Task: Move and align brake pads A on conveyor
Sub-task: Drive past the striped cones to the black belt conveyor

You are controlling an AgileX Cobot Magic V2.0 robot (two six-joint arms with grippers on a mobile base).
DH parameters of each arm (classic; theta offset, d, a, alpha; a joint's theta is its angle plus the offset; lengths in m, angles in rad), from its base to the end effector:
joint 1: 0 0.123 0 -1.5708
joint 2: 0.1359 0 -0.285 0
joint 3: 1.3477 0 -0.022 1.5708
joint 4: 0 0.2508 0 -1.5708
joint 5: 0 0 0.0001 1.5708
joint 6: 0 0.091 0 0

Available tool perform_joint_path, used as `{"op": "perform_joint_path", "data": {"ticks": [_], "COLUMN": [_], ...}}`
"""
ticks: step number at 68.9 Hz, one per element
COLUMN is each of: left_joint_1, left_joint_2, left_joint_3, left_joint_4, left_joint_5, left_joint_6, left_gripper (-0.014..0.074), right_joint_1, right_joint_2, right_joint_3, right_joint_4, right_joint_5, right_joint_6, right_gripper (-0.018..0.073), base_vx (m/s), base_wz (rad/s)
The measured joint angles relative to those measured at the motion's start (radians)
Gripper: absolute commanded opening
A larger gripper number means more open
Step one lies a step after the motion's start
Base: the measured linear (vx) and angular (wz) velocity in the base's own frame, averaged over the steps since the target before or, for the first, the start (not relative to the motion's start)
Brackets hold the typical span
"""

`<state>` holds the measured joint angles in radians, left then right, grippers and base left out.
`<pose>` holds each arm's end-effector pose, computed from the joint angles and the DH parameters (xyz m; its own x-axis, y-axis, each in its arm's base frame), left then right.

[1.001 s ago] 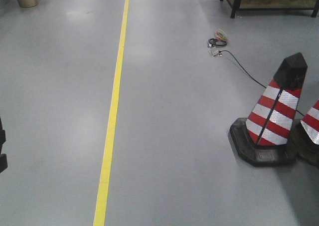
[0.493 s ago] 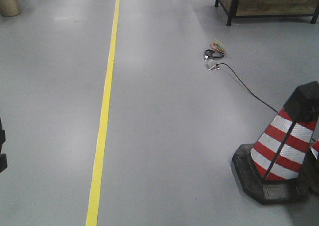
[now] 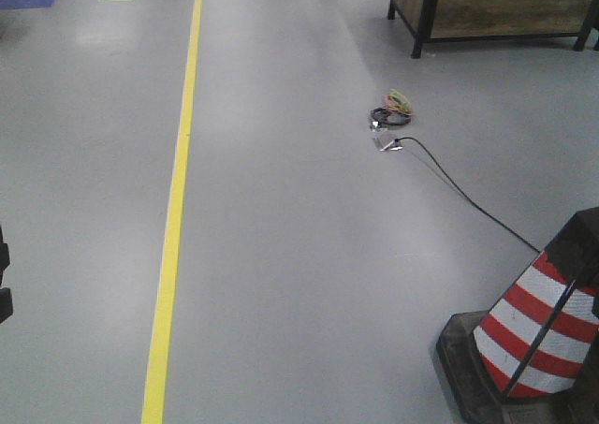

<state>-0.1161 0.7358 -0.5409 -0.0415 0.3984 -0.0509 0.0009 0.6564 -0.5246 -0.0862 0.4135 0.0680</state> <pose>0.1467 -0.0186 0.2919 -0.4909 -0.0324 -0.8706 0.0864 0.9926 -0.0857 0.1330 -0.0030 0.2965 -0.4413 -0.0114 -0.8973 0.0253 0.9994 -0.0251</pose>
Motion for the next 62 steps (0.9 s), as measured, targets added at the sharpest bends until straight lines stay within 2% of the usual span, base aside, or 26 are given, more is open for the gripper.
{"op": "perform_joint_path", "data": {"ticks": [24, 62], "left_joint_1": [0.0, 0.0], "left_joint_2": [0.0, 0.0], "left_joint_3": [0.0, 0.0], "left_joint_4": [0.0, 0.0], "left_joint_5": [0.0, 0.0], "left_joint_6": [0.0, 0.0], "left_gripper": [0.0083, 0.0083], "right_joint_1": [0.0, 0.0], "right_joint_2": [0.0, 0.0], "right_joint_3": [0.0, 0.0], "right_joint_4": [0.001, 0.001], "right_joint_5": [0.0, 0.0], "right_joint_6": [0.0, 0.0], "right_gripper": [0.0025, 0.0025], "base_vx": [0.32, 0.26], "base_wz": [-0.39, -0.73]}}
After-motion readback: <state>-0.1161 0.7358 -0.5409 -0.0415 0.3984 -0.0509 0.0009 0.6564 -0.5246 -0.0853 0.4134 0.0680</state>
